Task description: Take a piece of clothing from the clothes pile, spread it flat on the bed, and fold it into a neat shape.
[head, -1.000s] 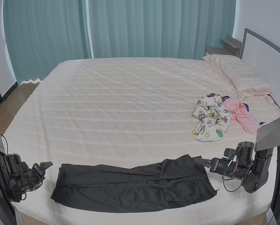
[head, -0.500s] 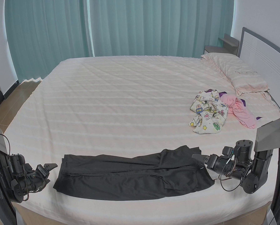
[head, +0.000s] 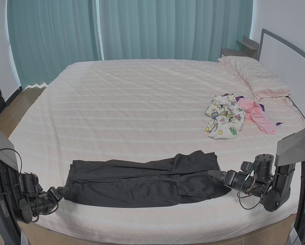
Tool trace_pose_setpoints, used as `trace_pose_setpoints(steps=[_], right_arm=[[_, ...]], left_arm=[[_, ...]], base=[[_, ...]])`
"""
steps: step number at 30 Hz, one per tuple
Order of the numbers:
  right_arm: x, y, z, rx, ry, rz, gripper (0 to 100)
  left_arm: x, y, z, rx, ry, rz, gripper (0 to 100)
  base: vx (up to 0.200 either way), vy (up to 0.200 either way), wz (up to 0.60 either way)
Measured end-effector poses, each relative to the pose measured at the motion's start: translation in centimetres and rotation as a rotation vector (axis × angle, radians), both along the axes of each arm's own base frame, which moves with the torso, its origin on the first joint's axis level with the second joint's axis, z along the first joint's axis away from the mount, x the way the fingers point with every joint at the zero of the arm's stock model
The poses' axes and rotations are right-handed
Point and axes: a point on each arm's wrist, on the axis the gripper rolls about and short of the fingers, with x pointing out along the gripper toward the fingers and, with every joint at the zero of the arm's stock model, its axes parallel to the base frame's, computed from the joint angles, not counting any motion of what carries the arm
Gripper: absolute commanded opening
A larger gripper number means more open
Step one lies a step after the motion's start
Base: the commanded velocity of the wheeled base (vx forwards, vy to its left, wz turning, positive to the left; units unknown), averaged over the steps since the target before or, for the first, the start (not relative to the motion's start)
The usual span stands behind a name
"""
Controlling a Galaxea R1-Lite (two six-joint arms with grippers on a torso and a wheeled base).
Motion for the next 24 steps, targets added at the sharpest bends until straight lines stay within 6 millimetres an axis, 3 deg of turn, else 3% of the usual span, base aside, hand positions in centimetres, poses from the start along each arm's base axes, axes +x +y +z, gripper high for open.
trace_pose_setpoints(steps=[10, 22, 23, 24], right_arm=[[0.0, 0.1, -0.1, -0.001, 0.005, 0.003, 100], [0.0, 0.1, -0.2, -0.001, 0.004, 0.004, 100], [0.0, 0.1, -0.2, -0.001, 0.004, 0.004, 100], [0.0, 0.1, -0.2, -0.001, 0.004, 0.004, 100]], left_arm=[[1.0, -1.7, 0.0, -0.018, -0.048, 0.049, 100], [3.0, -1.8, -1.3, 0.040, -0.068, 0.104, 100], [3.1, -1.7, -1.3, 0.042, -0.070, 0.105, 0], [3.2, -1.7, -1.5, 0.042, -0.071, 0.105, 0]], base=[[0.000, 0.000, 0.00], [0.000, 0.000, 0.00], [0.000, 0.000, 0.00], [0.000, 0.000, 0.00]])
